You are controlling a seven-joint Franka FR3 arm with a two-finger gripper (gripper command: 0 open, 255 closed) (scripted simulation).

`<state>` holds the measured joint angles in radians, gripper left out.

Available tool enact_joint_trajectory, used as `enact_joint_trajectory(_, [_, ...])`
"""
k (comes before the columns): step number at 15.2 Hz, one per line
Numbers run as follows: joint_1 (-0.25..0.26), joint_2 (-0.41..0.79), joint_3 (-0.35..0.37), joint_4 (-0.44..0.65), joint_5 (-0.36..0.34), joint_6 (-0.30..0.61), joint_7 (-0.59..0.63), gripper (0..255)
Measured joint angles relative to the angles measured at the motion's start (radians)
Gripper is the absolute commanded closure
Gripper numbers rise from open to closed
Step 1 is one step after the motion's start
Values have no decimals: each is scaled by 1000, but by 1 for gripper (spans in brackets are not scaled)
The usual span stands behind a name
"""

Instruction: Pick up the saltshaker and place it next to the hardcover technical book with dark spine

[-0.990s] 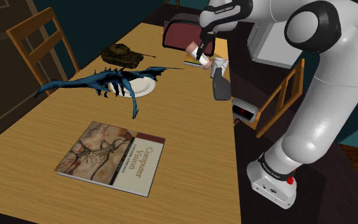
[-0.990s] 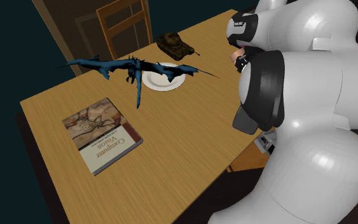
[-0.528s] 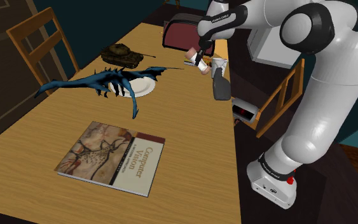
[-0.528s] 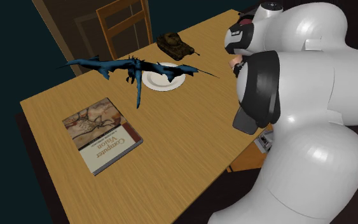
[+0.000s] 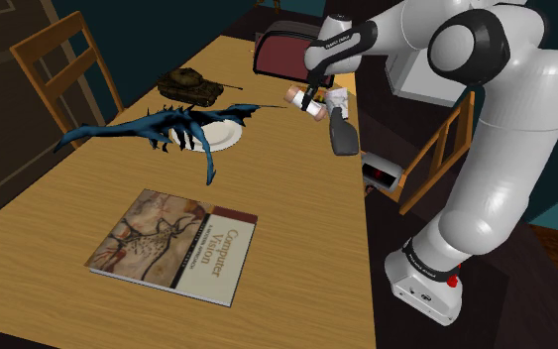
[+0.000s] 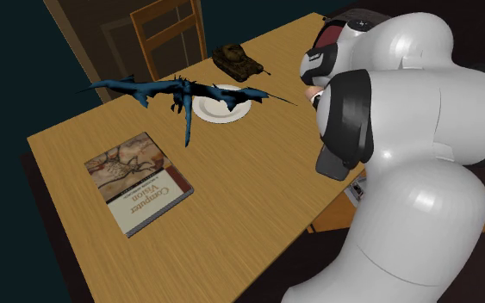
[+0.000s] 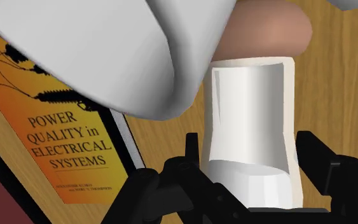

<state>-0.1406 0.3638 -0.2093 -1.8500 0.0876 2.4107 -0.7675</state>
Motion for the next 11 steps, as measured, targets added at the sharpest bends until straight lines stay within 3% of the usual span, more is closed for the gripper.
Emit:
enact_joint_trajectory(8, [-4, 20, 1, -9, 4, 20, -3, 255])
enact_joint_trajectory(9, [-4, 20, 1, -9, 4, 20, -3, 0])
enact_joint_trajectory(11, [-4, 20, 1, -9, 4, 20, -3, 0])
